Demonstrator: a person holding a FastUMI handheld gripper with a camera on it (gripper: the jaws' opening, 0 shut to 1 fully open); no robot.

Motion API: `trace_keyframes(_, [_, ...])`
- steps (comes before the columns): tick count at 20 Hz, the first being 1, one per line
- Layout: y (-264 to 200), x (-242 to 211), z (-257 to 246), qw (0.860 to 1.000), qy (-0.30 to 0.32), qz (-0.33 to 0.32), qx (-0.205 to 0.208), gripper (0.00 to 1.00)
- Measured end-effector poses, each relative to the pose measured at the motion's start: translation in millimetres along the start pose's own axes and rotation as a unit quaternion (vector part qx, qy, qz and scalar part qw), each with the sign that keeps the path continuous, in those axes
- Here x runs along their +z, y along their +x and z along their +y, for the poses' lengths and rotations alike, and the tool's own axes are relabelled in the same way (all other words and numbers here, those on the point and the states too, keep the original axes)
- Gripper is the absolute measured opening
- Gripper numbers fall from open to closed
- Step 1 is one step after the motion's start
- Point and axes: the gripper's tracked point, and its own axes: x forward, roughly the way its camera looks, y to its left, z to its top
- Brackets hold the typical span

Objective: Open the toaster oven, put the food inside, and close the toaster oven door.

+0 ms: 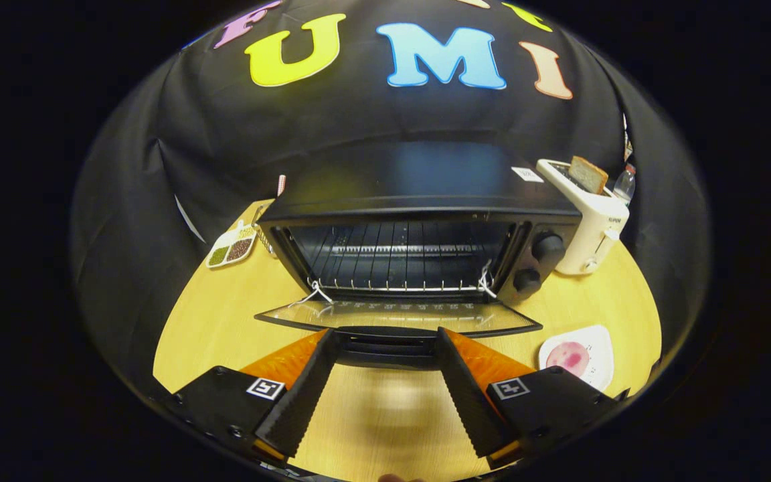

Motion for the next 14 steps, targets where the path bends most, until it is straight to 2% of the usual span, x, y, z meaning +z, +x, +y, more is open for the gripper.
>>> trace_keyframes(2, [8.5,-31.8,-2.3,0.999,0.006,0.045,0.010,0.96])
trace_keyframes(6, [13.5,-82.6,-24.5,0.993,0.006,0.115,-0.001,0.98])
trace_keyframes(9, [3.0,-94.3,-36.9,0.992,-0.010,0.124,-0.001,0.99])
trace_keyframes(14, [-29.8,-86.6,-78.5,0.994,-0.036,0.099,-0.009,0.99])
